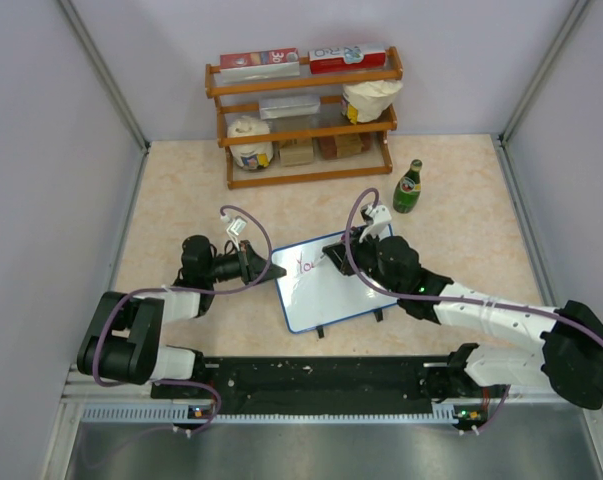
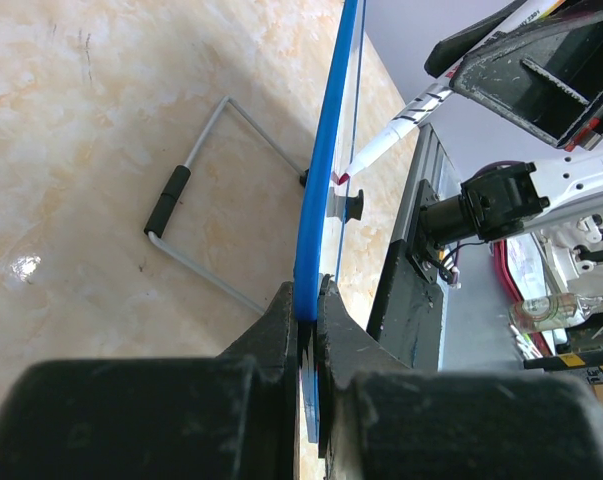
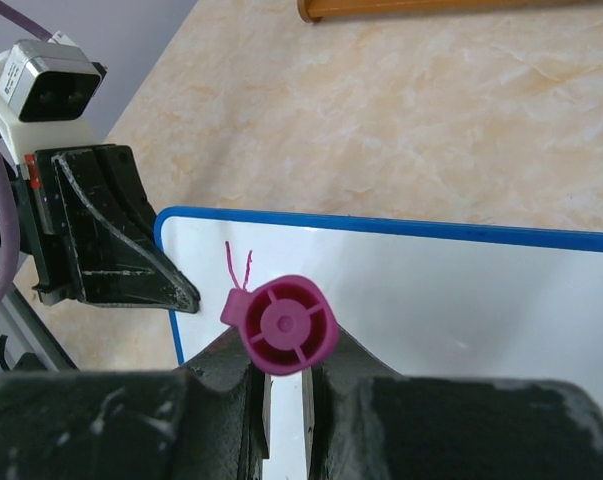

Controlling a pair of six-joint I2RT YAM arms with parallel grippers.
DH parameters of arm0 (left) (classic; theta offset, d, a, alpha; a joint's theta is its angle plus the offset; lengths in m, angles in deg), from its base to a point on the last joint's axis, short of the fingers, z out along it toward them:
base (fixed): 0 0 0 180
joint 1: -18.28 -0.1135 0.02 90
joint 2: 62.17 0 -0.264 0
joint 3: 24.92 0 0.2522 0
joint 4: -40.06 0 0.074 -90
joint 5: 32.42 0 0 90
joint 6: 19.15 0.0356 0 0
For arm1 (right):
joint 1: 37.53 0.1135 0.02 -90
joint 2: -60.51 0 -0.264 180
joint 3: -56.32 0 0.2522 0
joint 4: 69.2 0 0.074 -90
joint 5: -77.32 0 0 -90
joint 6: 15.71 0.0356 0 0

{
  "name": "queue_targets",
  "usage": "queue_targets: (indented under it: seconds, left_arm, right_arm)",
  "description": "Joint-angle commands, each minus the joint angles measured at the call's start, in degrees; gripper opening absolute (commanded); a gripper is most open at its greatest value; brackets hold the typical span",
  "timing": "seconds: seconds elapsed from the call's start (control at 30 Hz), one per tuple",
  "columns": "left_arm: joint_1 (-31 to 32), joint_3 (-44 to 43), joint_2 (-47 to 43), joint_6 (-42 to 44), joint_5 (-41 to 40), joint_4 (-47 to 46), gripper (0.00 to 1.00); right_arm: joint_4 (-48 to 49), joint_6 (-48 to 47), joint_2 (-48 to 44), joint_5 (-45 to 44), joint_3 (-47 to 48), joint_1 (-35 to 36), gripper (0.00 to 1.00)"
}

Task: Write a sentence on the whiteboard

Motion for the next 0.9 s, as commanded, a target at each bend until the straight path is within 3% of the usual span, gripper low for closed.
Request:
queue_targets:
  seconds: [0.0, 0.87]
  left_arm:
    - [0.37, -0.41, 0.93, 4.91, -1.10, 1.04, 0.00]
    - [0.37, -0.50, 1.11, 4.91, -1.10, 0.95, 0.00]
  right_arm:
    - [-1.79, -1.19, -0.95, -2.10, -0.93, 0.28, 0.00]
    - [-2.05, -1.99, -1.83, -8.17, 2.06, 0.10, 0.00]
